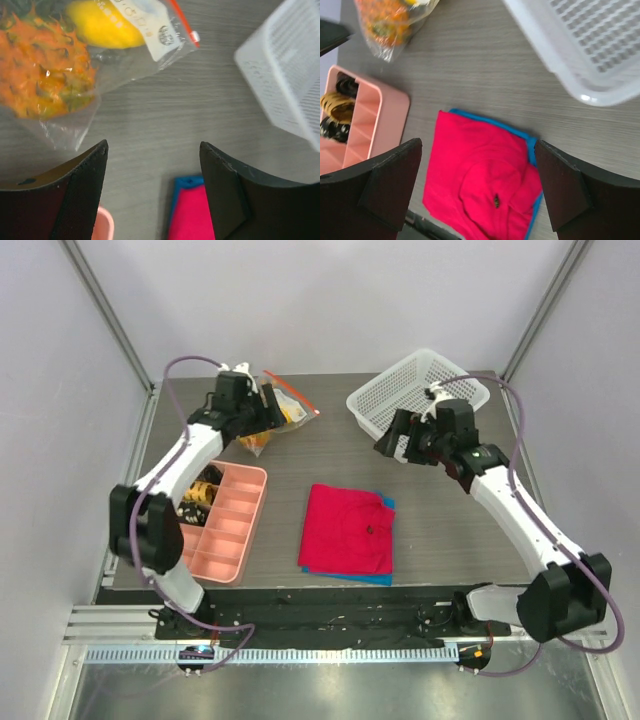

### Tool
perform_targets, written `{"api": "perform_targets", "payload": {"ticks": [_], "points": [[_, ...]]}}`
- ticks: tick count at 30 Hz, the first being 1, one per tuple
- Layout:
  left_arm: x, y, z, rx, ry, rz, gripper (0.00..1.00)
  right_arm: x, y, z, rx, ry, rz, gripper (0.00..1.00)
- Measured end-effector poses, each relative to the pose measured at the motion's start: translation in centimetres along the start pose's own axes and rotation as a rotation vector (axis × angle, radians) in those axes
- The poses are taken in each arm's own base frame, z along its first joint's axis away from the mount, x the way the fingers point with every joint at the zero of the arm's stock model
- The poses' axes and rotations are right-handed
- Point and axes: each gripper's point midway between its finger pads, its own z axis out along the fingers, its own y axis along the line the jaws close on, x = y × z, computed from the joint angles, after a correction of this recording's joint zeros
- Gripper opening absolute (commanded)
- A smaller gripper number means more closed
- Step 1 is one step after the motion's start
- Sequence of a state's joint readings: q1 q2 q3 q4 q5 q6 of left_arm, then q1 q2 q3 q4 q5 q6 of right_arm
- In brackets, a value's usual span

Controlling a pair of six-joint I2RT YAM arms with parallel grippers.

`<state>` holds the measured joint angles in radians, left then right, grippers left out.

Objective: Open the zip-top bag and remove the fake food

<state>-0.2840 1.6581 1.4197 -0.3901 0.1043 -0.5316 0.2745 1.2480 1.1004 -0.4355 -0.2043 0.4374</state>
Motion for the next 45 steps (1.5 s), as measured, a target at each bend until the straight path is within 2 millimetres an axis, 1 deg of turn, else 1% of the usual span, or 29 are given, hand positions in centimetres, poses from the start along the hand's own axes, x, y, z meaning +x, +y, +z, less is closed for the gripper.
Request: {"api": "perform_targets", "payload": {"ticks": [1,2,4,5,7,9,10,11,13,14,16,17,19,22,25,27,28,29,30,33,36,38,40,41,42,43,45], "points": [[0.8,0.3,1.7,-0.024,0.017,0.025,0.75,0.4,0.5,0.7,-0.022,0.019,0.002,1.0],[1.4,0.5,2.8,-0.042,0.029,0.046,0.75,0.9,0.9,1.4,-0.04,0.042,0.005,1.0],[2.8,0.1,4.8,-0.066,0.05,0.118,0.75,1.9,1.4,2.5,-0.067,0.095,0.015,1.0],[3.3,-0.4,5.5,-0.075,0.051,0.163,0.75,2.2,1.5,2.9,-0.072,0.118,0.027,1.0],[3.6,-1.4,6.1,-0.086,0.042,0.247,0.75,2.6,1.7,3.3,-0.078,0.161,0.047,1.0],[2.9,-2.7,7.0,-0.096,0.014,0.349,0.76,2.5,2.4,3.2,-0.085,0.203,0.064,1.0],[2.2,-3.8,7.6,-0.1,-0.008,0.407,0.76,2.1,2.8,3.0,-0.093,0.212,0.068,1.0],[1.7,-4.4,8.1,-0.107,-0.027,0.449,0.77,1.8,3.1,2.6,-0.099,0.217,0.069,1.0],[0.7,-5.2,9.4,-0.148,-0.058,0.545,0.77,1.0,3.9,1.6,-0.106,0.229,0.067,1.0],[0.3,-5.4,10.3,-0.178,-0.071,0.589,0.77,0.3,4.5,0.9,-0.111,0.227,0.061,1.0],[0.5,-5.0,12.0,-0.246,-0.077,0.66,0.77,-0.8,5.2,-0.1,-0.121,0.212,0.051,1.0],[1.0,-4.5,13.0,-0.282,-0.069,0.693,0.77,-1.1,5.4,-0.5,-0.123,0.207,0.049,1.0],[2.4,-2.9,14.7,-0.351,-0.037,0.745,0.77,-1.0,5.4,-1.4,-0.118,0.212,0.049,1.0],[4.8,0.0,16.6,-0.454,0.022,0.811,0.76,-0.4,5.0,-2.3,-0.1,0.237,0.06,1.0],[5.7,2.1,17.3,-0.532,0.047,0.844,0.72,-0.2,4.5,-2.5,-0.081,0.252,0.075,1.0],[5.6,2.8,17.3,-0.582,0.04,0.846,0.75,-0.1,4.1,-2.6,-0.071,0.257,0.084,1.0],[5.4,2.8,17.2,-0.595,0.033,0.835,0.76,-0.1,4.0,-2.6,-0.067,0.258,0.092,1.0],[5.2,2.7,17.1,-0.599,0.028,0.816,0.8,-0.2,4.0,-2.4,-0.067,0.256,0.099,1.0],[4.9,2.4,17.0,-0.597,0.018,0.791,0.82,-0.2,4.0,-2.2,-0.068,0.253,0.105,1.0],[4.2,1.0,15.7,-0.547,-0.012,0.713,0.85,-0.2,4.0,-0.3,-0.07,0.252,0.147,1.0],[2.9,-0.5,12.2,-0.484,-0.046,0.638,0.85,0.1,3.8,3.2,-0.05,0.256,0.182,1.0],[1.5,-1.5,8.7,-0.448,-0.092,0.573,0.85,0.7,3.4,5.9,-0.018,0.263,0.211,1.0],[-0.2,-2.4,4.2,-0.413,-0.157,0.507,0.86,0.8,3.2,8.4,0.002,0.251,0.245,1.0],[-0.9,-2.4,2.5,-0.405,-0.182,0.481,0.86,0.9,3.2,9.4,0.008,0.244,0.257,1.0],[-1.7,-2.3,0.3,-0.398,-0.211,0.442,0.86,0.8,3.4,10.8,0.012,0.226,0.263,1.0],[-2.1,-2.0,-1.3,-0.399,-0.225,0.409,0.86,0.6,3.6,11.8,0.011,0.21,0.26,1.0],[-3.1,-0.7,-4.8,-0.418,-0.246,0.325,0.85,-0.1,4.4,14.3,0.024,0.155,0.232,1.0]]}}
